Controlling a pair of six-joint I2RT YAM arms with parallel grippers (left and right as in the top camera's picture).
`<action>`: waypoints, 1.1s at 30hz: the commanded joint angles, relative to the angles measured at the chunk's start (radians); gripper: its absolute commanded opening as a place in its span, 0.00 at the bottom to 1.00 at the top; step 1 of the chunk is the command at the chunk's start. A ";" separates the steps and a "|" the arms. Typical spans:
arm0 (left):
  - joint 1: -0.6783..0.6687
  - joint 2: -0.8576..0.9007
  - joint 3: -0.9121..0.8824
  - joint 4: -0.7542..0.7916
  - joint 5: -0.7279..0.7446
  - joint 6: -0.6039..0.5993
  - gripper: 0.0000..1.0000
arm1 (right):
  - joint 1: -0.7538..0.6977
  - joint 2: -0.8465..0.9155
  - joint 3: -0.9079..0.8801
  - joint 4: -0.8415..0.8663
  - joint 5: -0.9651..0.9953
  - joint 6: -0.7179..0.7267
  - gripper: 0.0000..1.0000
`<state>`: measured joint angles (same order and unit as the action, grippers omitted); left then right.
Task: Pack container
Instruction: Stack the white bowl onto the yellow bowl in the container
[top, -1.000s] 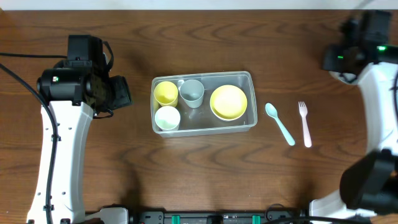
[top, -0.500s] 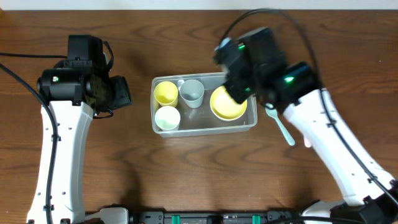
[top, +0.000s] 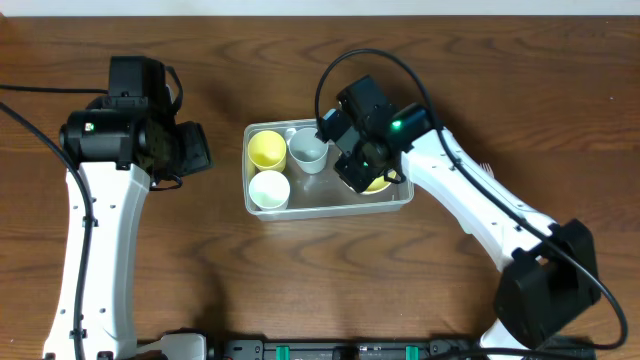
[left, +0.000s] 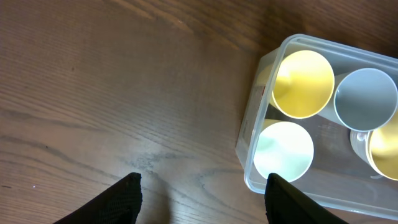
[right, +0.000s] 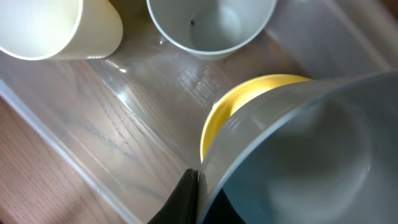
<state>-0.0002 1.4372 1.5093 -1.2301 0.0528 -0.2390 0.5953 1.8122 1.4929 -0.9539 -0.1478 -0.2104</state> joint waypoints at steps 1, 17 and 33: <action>0.004 0.003 -0.012 -0.003 0.000 -0.005 0.64 | 0.012 0.018 0.002 0.000 -0.026 0.014 0.06; 0.004 0.003 -0.012 -0.003 0.000 -0.005 0.64 | 0.012 0.019 0.002 0.003 0.006 0.011 0.40; 0.004 0.003 -0.011 -0.003 0.000 -0.005 0.64 | 0.011 0.019 -0.029 -0.032 0.017 -0.015 0.25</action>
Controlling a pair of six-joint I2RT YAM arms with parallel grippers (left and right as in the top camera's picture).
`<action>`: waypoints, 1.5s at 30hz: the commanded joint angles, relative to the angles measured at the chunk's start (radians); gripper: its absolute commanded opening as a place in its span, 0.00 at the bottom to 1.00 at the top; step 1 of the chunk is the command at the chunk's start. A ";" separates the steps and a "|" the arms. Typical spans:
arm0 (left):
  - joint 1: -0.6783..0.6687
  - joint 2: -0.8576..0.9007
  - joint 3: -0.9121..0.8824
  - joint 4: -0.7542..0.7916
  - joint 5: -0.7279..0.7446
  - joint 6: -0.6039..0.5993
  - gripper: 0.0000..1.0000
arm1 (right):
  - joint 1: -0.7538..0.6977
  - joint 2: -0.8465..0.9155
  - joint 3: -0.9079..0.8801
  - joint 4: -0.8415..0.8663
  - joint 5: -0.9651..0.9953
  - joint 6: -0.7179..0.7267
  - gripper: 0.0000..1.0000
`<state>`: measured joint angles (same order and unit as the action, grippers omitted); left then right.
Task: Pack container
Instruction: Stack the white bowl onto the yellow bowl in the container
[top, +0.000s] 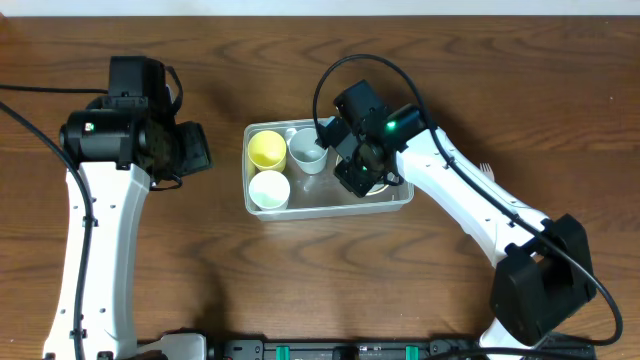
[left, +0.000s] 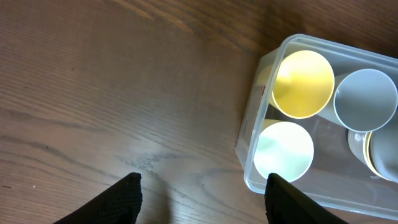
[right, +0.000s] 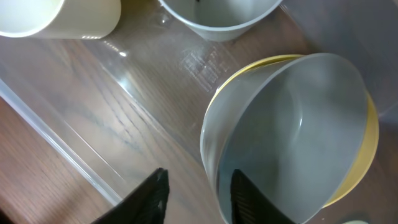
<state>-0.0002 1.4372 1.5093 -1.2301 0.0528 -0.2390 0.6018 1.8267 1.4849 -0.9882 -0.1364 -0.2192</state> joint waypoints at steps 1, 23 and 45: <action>0.004 0.003 -0.011 -0.003 0.000 -0.005 0.64 | 0.003 0.005 -0.026 0.006 0.005 -0.006 0.21; 0.004 0.003 -0.011 -0.003 0.000 -0.005 0.64 | -0.002 0.006 -0.081 0.046 0.058 -0.006 0.06; 0.004 0.003 -0.012 -0.004 0.000 -0.005 0.64 | -0.033 -0.050 -0.068 0.173 0.240 0.391 0.01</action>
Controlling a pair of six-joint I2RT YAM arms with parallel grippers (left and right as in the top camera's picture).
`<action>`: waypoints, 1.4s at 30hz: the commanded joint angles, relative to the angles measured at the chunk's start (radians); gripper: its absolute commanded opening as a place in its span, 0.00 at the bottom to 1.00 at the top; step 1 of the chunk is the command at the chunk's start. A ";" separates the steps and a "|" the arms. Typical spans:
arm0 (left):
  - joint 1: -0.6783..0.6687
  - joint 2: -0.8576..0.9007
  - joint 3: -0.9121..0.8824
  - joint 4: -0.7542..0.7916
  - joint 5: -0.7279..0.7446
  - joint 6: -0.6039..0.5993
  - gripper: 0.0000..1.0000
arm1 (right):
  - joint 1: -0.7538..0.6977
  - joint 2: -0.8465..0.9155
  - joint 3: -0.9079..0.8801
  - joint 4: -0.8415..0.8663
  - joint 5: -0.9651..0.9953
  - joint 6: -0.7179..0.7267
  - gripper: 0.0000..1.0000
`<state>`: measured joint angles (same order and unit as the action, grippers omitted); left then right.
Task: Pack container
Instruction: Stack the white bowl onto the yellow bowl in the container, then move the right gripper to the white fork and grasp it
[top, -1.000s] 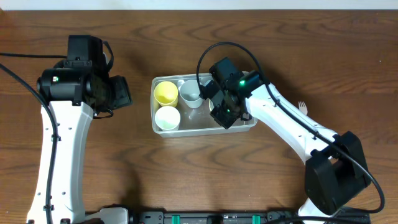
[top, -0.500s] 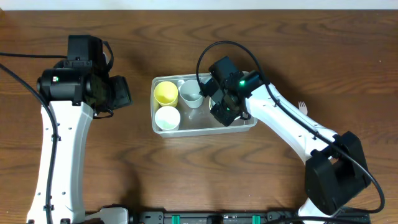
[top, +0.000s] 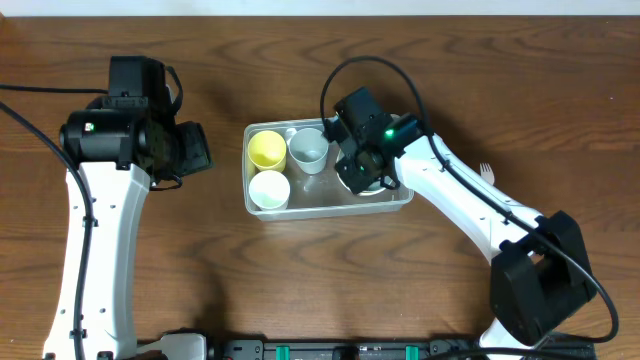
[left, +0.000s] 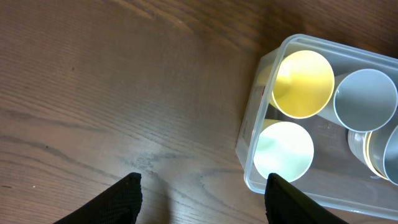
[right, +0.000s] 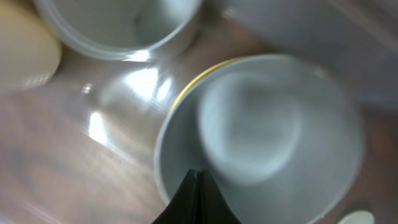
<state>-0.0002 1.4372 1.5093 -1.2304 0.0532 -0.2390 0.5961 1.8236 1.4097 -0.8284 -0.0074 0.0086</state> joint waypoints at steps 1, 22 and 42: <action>0.004 0.003 -0.012 -0.003 -0.001 -0.004 0.64 | -0.039 -0.068 0.018 0.014 0.140 0.183 0.01; 0.004 0.003 -0.012 -0.002 -0.001 -0.002 0.64 | -0.751 -0.294 0.046 -0.316 0.105 0.097 0.65; 0.004 0.003 -0.012 -0.003 -0.001 -0.002 0.64 | -0.761 0.148 -0.002 -0.212 -0.007 -0.118 0.71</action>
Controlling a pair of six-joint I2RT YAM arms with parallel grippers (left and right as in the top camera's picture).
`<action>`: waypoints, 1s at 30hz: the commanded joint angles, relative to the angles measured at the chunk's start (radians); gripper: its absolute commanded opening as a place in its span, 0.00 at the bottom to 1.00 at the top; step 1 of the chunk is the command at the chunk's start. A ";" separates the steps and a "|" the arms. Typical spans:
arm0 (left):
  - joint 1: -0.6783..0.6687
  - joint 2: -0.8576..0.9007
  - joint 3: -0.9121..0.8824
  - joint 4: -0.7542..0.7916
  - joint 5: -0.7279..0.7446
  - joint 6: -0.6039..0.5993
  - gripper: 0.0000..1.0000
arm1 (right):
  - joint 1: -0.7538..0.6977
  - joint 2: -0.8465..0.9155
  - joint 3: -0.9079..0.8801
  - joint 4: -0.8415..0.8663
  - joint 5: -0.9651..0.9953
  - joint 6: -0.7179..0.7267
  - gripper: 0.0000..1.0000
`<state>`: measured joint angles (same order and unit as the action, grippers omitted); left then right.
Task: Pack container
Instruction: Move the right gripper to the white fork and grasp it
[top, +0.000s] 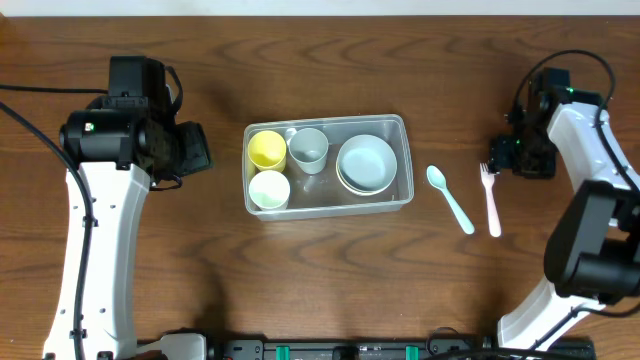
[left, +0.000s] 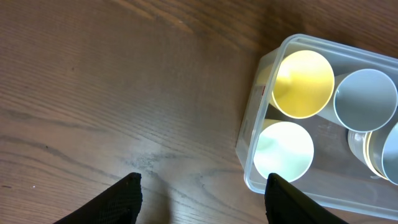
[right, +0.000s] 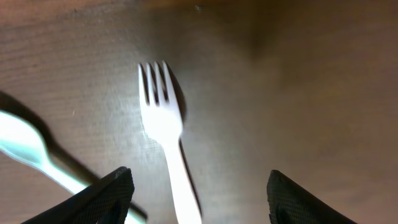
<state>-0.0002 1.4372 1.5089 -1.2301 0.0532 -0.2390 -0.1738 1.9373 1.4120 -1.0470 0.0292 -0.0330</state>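
A clear plastic container (top: 404, 128) sits mid-table holding a yellow cup (top: 266, 149), a pale green cup (top: 269, 189), a grey cup (top: 308, 148) and a grey bowl (top: 367, 162) nested in a yellow one. A light blue spoon (top: 450, 198) and a pink fork (top: 491, 197) lie on the wood to its right. My right gripper (right: 198, 198) hovers open over the fork (right: 168, 137), with the spoon (right: 25, 149) at its left. My left gripper (left: 199, 198) stays open over bare wood left of the container (left: 249, 134).
Dark wooden table (top: 330, 280) all round. The left arm (top: 100, 200) stands at the left side, the right arm (top: 590, 170) along the right edge.
My right gripper has left the container, where it was shut at the grey bowl, and is now open over the fork at the far right. The bowl stays nested in the yellow one.
My right gripper first held the grey bowl tilted above the yellow bowl in the container. Then the bowl sat in the yellow one with the jaws open beside its rim, then shut above it. Now the gripper is open over the fork. The left arm never moved.
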 joint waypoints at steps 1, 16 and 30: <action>0.004 0.003 -0.011 -0.003 0.000 -0.002 0.64 | 0.012 0.050 -0.005 0.009 -0.049 -0.092 0.72; 0.004 0.003 -0.011 -0.003 -0.001 -0.002 0.64 | 0.027 0.171 -0.006 0.043 -0.050 -0.094 0.75; 0.004 0.003 -0.011 -0.003 -0.001 -0.002 0.64 | 0.035 0.174 -0.006 0.045 -0.061 -0.084 0.39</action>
<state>-0.0002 1.4372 1.5093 -1.2301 0.0532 -0.2390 -0.1532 2.0766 1.4117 -1.0046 -0.0067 -0.1143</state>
